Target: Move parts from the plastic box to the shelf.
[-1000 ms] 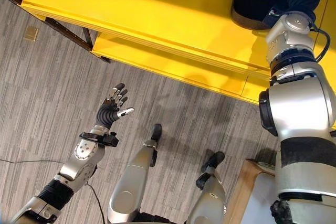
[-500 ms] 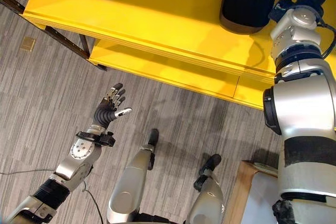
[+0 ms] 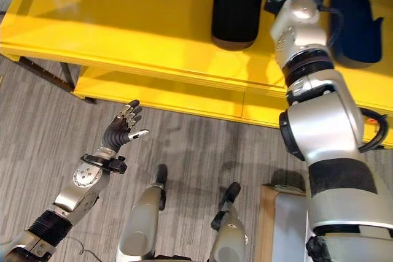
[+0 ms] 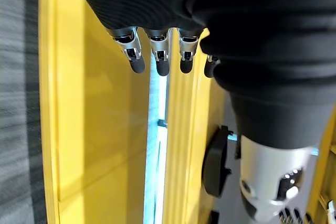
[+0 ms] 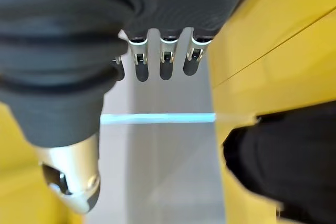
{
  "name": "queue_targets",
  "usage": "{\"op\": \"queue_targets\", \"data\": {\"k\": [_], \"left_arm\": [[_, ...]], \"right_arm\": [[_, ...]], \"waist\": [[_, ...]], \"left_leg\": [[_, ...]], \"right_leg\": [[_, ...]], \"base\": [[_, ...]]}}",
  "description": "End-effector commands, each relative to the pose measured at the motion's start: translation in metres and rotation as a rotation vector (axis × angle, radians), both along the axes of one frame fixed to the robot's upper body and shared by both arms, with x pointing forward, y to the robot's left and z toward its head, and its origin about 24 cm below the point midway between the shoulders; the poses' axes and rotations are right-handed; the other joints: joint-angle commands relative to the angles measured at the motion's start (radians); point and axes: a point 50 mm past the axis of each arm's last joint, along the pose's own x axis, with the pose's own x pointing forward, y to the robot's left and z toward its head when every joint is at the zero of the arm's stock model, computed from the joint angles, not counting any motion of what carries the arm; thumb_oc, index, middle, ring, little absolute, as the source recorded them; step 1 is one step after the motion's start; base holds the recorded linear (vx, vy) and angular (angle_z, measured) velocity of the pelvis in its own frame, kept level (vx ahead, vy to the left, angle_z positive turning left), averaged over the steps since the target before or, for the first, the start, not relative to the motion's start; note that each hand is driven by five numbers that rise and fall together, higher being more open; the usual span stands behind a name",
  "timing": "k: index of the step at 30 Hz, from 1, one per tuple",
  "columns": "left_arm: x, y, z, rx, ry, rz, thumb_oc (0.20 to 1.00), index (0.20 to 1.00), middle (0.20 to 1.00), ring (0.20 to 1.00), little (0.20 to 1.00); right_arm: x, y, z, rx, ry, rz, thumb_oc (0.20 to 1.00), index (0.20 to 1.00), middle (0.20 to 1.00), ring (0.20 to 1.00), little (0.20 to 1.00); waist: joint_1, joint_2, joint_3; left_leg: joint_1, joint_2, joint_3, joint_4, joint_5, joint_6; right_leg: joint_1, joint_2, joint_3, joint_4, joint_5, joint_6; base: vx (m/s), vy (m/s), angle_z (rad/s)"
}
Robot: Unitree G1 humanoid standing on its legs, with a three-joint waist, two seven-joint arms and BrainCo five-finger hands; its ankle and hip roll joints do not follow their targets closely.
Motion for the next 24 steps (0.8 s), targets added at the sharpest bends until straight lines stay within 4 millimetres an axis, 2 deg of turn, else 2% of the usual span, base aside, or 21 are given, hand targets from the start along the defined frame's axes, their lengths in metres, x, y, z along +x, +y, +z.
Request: {"op": "queue_targets", "data": {"k": [1, 3, 5, 6, 7, 10, 15, 19, 20, 24], "left_arm": [[-0.010, 0.002, 0.001, -0.040, -0.015, -0.011, 1.000, 1.000, 1.000, 1.000, 1.000], [-0.012, 0.005, -0.002, -0.037, -0.003, 0.001, 1.000, 1.000, 1.000, 1.000, 1.000], [-0.013, 0.007, -0.004, -0.034, 0.005, 0.005, 1.000, 1.000, 1.000, 1.000, 1.000], [-0.015, 0.009, -0.009, -0.035, 0.021, 0.025, 1.000, 1.000, 1.000, 1.000, 1.000], [-0.015, 0.009, -0.009, -0.034, 0.022, 0.024, 1.000, 1.000, 1.000, 1.000, 1.000], [-0.019, 0.011, -0.017, -0.022, 0.041, 0.040, 1.000, 1.000, 1.000, 1.000, 1.000], [-0.023, 0.010, -0.022, -0.011, 0.030, 0.060, 1.000, 1.000, 1.000, 1.000, 1.000], [-0.022, 0.011, -0.020, 0.002, -0.014, 0.098, 1.000, 1.000, 1.000, 1.000, 1.000], [-0.024, 0.012, -0.022, 0.009, -0.022, 0.116, 1.000, 1.000, 1.000, 1.000, 1.000], [-0.026, 0.013, -0.023, 0.017, -0.033, 0.131, 1.000, 1.000, 1.000, 1.000, 1.000]], "right_arm": [[-0.010, 0.000, 0.008, -0.046, -0.137, 0.028, 1.000, 1.000, 1.000, 1.000, 1.000], [-0.015, 0.011, -0.001, -0.039, -0.166, 0.099, 1.000, 1.000, 1.000, 1.000, 1.000], [-0.019, 0.013, -0.008, -0.050, -0.179, 0.123, 1.000, 1.000, 1.000, 1.000, 1.000], [-0.036, 0.015, -0.036, -0.045, -0.219, 0.201, 1.000, 1.000, 1.000, 1.000, 1.000], [-0.036, 0.014, -0.036, -0.045, -0.217, 0.200, 1.000, 1.000, 1.000, 1.000, 1.000], [-0.058, 0.011, -0.075, -0.045, -0.222, 0.251, 1.000, 1.000, 1.000, 1.000, 1.000], [-0.105, 0.002, -0.133, -0.059, -0.202, 0.288, 1.000, 1.000, 1.000, 1.000, 1.000], [-0.142, -0.011, -0.157, -0.198, -0.197, 0.204, 1.000, 1.000, 1.000, 1.000, 1.000], [-0.157, -0.015, -0.166, -0.243, -0.184, 0.188, 1.000, 1.000, 1.000, 1.000, 1.000], [-0.177, -0.020, -0.183, -0.314, -0.132, 0.169, 1.000, 1.000, 1.000, 1.000, 1.000]], "waist": [[0.011, 0.023, -0.029], [-0.009, 0.017, -0.042], [-0.018, 0.013, -0.050], [-0.048, 0.009, -0.075], [-0.048, 0.007, -0.078], [-0.070, 0.005, -0.107], [-0.102, 0.011, -0.151], [-0.131, 0.021, -0.179], [-0.150, 0.023, -0.186], [-0.174, 0.029, -0.196]], "left_leg": [[0.040, 0.062, -0.029, -0.079, 0.048, -0.046], [0.062, 0.068, -0.012, -0.103, 0.056, -0.049], [0.076, 0.068, -0.004, -0.116, 0.061, -0.049], [0.115, 0.071, 0.023, -0.157, 0.075, -0.052], [0.114, 0.069, 0.024, -0.161, 0.080, -0.051], [0.157, 0.071, 0.051, -0.202, 0.090, -0.050], [0.230, 0.071, 0.096, -0.268, 0.105, -0.051], [0.282, 0.074, 0.131, -0.313, 0.113, -0.051], [0.304, 0.077, 0.146, -0.326, 0.112, -0.050], [0.327, 0.085, 0.160, -0.332, 0.112, -0.051]], "right_leg": [[0.148, -0.007, 0.024, 0.101, -0.120, 0.055], [0.155, -0.004, 0.036, 0.082, -0.102, 0.059], [0.160, -0.005, 0.041, 0.072, -0.092, 0.062], [0.175, -0.004, 0.052, 0.041, -0.071, 0.069], [0.173, -0.005, 0.052, 0.039, -0.067, 0.069], [0.188, -0.008, 0.063, 0.014, -0.048, 0.078], [0.218, -0.012, 0.079, -0.028, -0.022, 0.096], [0.228, -0.014, 0.096, -0.042, -0.018, 0.107], [0.234, -0.013, 0.109, -0.041, -0.022, 0.107], [0.233, -0.008, 0.128, -0.032, -0.040, 0.106]], "base": [[0.01, -0.005, -0.33], [0.02, -0.001, -0.22], [0.02, -0.003, -0.25], [0.03, -0.001, -0.26], [0.05, -0.002, -0.17], [0.05, -0.003, -0.20], [0.06, 0.003, -0.26], [0.03, 0.015, -0.18], [0.02, 0.004, -0.20], [0.01, -0.017, -0.19]]}}
